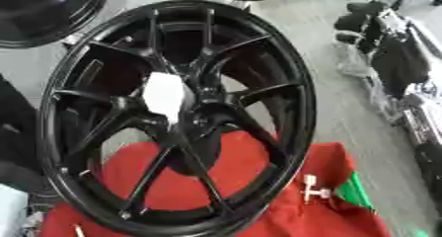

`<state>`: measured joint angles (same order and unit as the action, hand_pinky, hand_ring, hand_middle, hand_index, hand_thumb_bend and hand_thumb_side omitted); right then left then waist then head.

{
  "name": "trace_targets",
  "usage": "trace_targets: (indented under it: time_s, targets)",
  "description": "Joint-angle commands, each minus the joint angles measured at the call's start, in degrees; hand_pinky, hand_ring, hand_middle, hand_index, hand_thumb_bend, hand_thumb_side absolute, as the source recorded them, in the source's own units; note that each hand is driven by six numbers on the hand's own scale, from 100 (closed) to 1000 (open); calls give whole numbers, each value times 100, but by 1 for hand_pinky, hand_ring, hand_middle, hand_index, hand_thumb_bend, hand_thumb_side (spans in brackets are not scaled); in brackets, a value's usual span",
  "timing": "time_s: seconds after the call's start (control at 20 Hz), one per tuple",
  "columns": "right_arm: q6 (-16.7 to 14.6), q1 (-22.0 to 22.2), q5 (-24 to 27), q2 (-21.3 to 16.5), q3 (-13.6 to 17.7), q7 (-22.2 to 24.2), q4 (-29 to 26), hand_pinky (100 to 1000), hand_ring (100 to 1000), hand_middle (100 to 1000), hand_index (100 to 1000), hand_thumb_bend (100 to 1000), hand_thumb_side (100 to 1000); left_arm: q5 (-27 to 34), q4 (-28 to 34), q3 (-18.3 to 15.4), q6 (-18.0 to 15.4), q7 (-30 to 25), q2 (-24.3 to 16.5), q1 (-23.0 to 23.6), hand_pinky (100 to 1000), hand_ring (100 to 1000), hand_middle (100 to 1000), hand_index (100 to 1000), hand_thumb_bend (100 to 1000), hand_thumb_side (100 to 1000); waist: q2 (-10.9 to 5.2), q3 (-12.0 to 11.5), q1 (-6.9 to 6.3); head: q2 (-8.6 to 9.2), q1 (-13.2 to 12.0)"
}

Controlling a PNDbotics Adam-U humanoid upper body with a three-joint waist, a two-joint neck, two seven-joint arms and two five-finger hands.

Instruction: Pull the pin out of the wheel hub.

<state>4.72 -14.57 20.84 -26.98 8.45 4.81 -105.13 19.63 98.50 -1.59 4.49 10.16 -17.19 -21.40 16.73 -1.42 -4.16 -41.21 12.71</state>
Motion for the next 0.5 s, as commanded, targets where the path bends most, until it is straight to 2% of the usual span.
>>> trace_targets:
  time_s: [0.05, 0.35, 0.5]
  targets:
    - [-11, -37, -6, -146, 57, 5, -89, 838, 812, 666, 777, 100, 710, 3, 78, -27, -10, -14, -183, -50, 778, 837, 757, 788, 100, 787, -94, 7, 11, -32, 60]
    - [-29, -31, -10, -151, 92, -16, -91, 839, 812, 666, 777, 100, 709, -26, 175, -12, -50, -39, -202, -182, 779, 838, 758, 789, 100, 757, -79, 44, -9, -81, 120]
    - [-32, -2, -12, -168, 99, -28, -88, 839, 812, 666, 777, 100, 708, -114, 310, 53, -91, -100, -430, -426, 780, 839, 763, 794, 100, 721, -109, 44, -33, -114, 112]
